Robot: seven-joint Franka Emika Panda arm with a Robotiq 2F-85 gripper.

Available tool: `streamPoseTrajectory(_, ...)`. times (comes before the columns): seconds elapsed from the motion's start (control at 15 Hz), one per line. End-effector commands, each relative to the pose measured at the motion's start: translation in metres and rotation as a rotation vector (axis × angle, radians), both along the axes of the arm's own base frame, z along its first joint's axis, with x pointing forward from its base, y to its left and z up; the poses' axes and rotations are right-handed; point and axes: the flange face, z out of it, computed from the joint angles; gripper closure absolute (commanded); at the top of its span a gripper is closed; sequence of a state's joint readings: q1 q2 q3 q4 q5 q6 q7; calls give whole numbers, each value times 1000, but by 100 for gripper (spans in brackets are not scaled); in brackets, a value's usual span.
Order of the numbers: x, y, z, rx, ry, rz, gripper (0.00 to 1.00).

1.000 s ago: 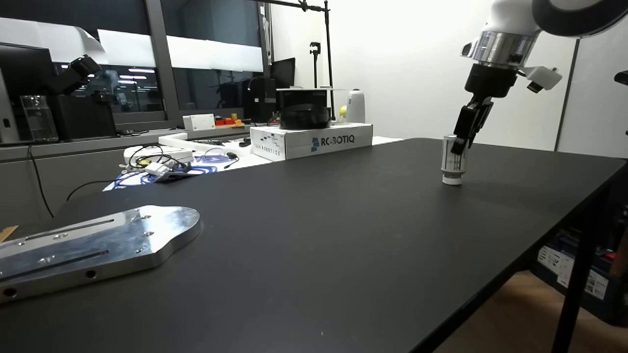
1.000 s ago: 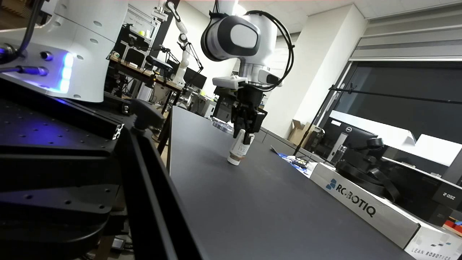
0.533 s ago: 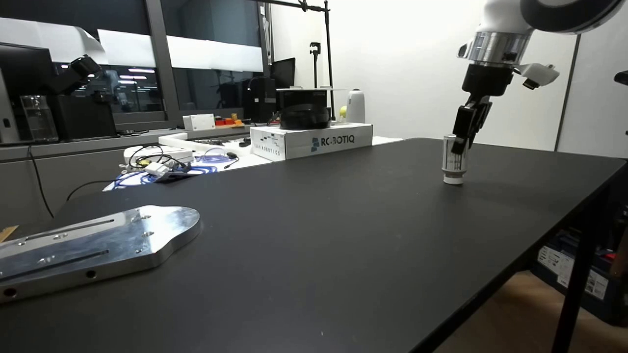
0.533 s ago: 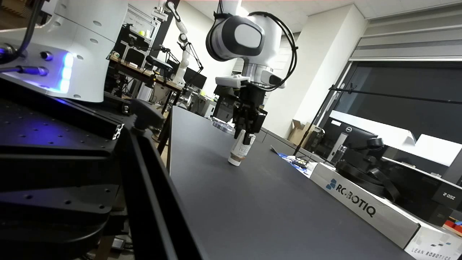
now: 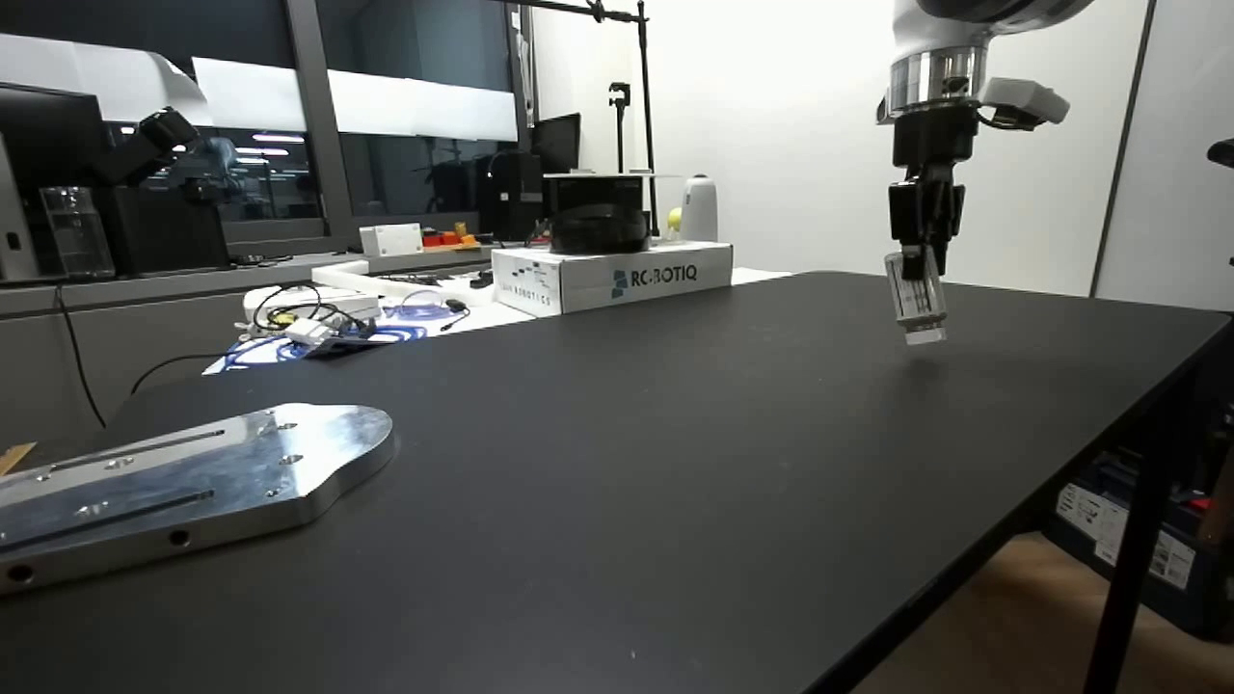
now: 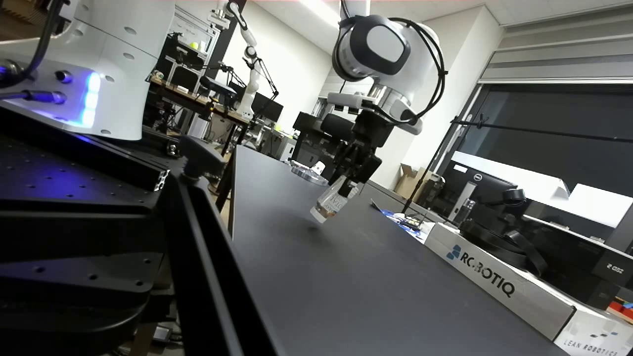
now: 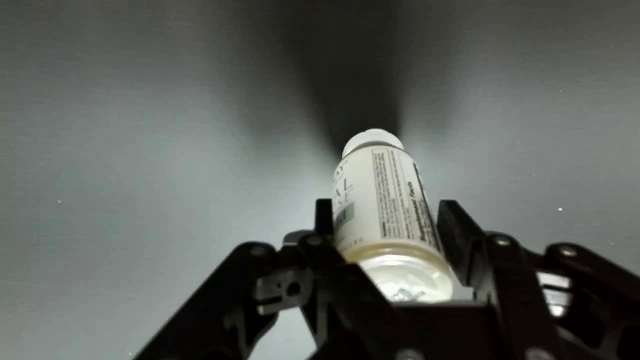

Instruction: Move the bottle to the left then make it lie horizontally

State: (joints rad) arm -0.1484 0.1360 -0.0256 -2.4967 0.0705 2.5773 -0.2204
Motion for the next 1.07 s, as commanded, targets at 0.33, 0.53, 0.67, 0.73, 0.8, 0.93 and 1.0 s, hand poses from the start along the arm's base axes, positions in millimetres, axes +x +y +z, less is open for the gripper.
streamPoseTrajectory(0.33, 28, -58, -47, 174, 425, -52, 70)
streamPoseTrajectory(0.53, 34, -65, -77, 187, 518, -80, 70)
streamPoseTrajectory(0.67, 40, -70, -93, 170, 527, -91, 70)
streamPoseTrajectory(0.73, 42, -72, -100, 158, 517, -90, 70)
streamPoseTrajectory(0.8, 43, -72, -105, 146, 509, -90, 70)
streamPoseTrajectory(0.93, 47, -70, -101, 130, 498, -69, 70)
streamPoseTrajectory(1.0, 48, -69, -98, 125, 488, -60, 70)
